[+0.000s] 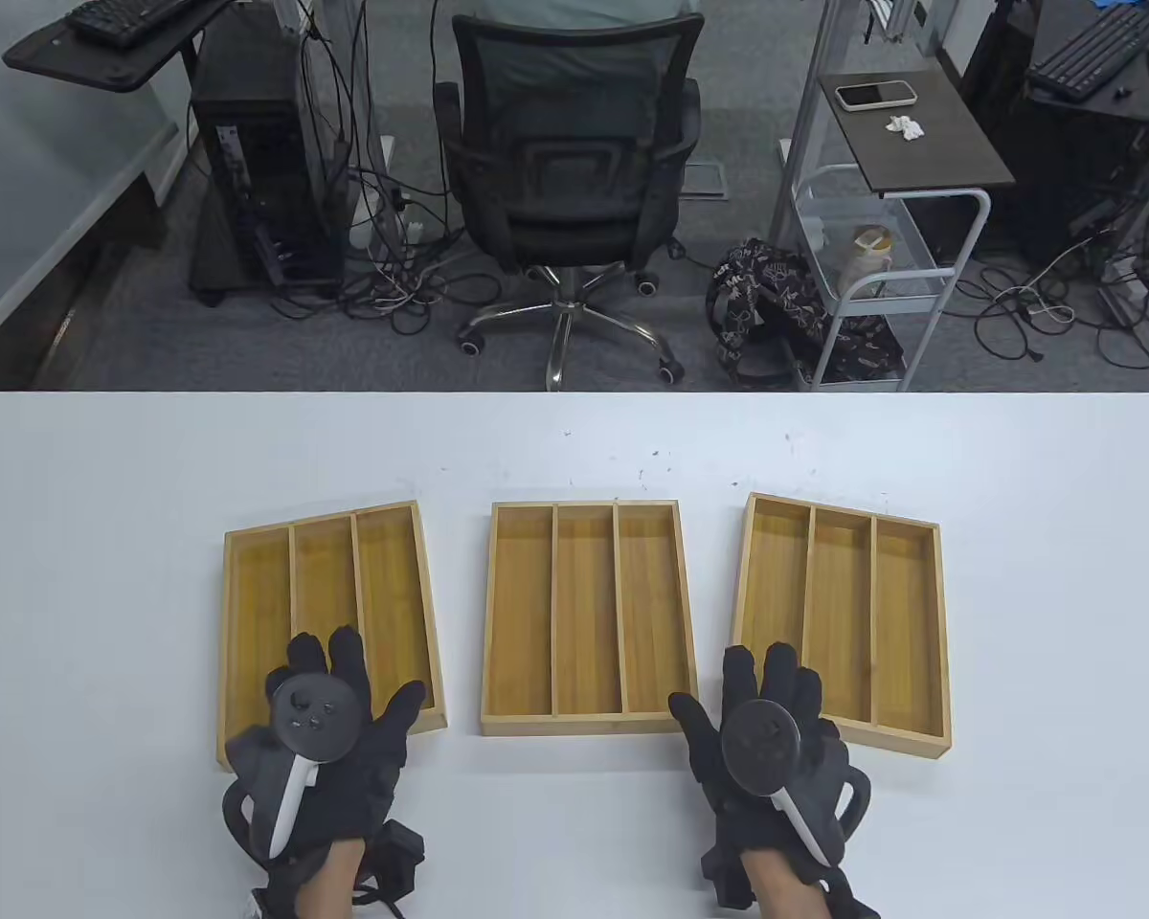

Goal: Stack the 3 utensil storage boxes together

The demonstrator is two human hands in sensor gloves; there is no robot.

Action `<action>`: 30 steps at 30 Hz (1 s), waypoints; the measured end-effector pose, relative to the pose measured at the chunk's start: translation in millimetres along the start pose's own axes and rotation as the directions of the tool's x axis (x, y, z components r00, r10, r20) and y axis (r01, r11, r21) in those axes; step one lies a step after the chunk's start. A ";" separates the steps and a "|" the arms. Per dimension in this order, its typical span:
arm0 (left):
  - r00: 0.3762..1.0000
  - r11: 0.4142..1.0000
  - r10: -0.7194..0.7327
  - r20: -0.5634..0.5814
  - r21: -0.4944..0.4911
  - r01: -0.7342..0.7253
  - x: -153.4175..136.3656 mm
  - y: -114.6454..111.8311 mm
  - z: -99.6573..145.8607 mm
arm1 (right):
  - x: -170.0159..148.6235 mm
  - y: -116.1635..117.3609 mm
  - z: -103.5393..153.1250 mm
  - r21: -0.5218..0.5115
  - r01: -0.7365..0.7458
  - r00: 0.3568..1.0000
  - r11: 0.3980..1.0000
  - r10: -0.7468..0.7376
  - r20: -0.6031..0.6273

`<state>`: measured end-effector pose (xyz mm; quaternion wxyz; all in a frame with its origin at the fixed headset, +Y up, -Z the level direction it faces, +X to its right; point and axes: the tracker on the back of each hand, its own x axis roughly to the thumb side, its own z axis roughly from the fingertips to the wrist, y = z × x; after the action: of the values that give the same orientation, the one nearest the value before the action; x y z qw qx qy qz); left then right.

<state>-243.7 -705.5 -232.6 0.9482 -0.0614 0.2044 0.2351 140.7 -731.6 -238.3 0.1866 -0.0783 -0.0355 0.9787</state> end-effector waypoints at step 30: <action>0.831 0.993 -0.074 -0.551 0.038 0.114 -106.8 0.8 -70.6 | -3.0 3.0 -1.9 0.028 0.036 0.999 0.999 -0.035 -0.024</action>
<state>-355.5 -764.7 -252.3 0.8618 -0.1035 0.4722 0.1537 142.7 -735.4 -240.0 0.2054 -0.0863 -0.0208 0.9747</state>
